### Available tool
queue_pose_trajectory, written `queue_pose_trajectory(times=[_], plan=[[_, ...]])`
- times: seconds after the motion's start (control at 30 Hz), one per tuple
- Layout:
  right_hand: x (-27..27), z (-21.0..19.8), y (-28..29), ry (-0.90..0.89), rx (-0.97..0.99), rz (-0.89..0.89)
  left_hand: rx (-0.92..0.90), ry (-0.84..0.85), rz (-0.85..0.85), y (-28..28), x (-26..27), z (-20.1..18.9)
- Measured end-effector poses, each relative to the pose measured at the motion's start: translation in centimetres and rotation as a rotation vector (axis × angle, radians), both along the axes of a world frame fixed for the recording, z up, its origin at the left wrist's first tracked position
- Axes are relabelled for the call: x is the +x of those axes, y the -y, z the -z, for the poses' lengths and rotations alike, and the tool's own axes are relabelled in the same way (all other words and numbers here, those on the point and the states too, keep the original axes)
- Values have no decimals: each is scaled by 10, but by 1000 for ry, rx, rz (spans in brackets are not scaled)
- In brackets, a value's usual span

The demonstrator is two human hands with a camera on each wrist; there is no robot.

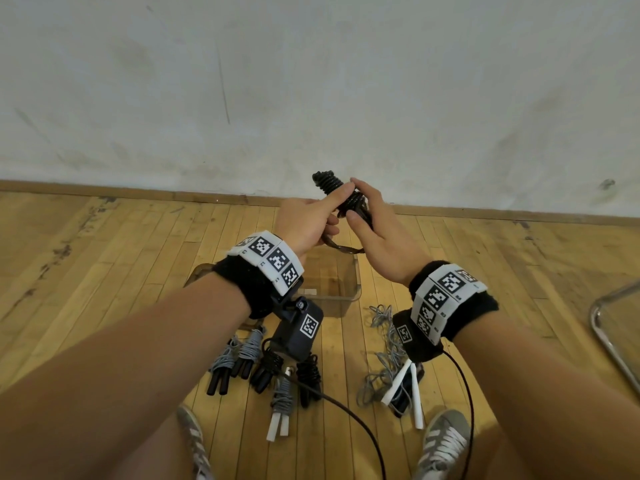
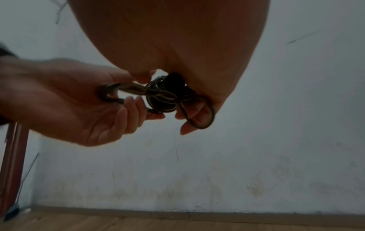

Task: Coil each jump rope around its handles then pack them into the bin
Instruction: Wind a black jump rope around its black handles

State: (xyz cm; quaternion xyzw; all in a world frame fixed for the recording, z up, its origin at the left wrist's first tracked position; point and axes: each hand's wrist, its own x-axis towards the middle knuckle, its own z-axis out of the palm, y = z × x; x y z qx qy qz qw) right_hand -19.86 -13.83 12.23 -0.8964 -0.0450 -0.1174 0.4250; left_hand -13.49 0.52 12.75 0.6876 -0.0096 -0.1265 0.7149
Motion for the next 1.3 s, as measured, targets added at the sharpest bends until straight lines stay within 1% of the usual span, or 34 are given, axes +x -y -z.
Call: queue_pose_trajectory(times=[0.1,0.17,0.23,0.27,0.3,0.43,0.57,0.6,0.7,0.83,0.9,0.97,1.1,1.13,1.3], plan=[[-4,-6,1,-11,161,-29,18,21,3,-3,3,0],[-4,-9,4,-26,326,11,12,37,43,-4,2,-3],[-4,-13,6,-105,500,43,4,44,88,-4,1,-6],[-4,-14,6,-134,540,34,6,46,104,-3,0,-6],[-5,-14,6,-137,516,21,12,45,117,-3,-1,-5],[-4,-9,9,-56,240,47,15,25,135,-3,-3,-2],[-3,-4,11,45,111,123,7,54,52,-2,-6,-2],[-4,-4,10,56,114,133,7,56,56,-2,-6,-2],[-9,-8,6,46,218,123,15,56,81,-3,-5,-3],[-9,-7,1,48,192,81,77,113,76,0,-7,0],[-8,-7,0,26,241,42,79,126,63,0,-6,1],[-7,-8,0,-11,342,14,64,118,86,-1,-6,0],[-8,-15,-3,-193,677,37,31,118,150,0,-9,-2],[-8,-16,-3,-207,705,48,28,116,152,0,-9,-1],[-3,-9,2,-135,538,51,-10,67,149,0,-8,-1]])
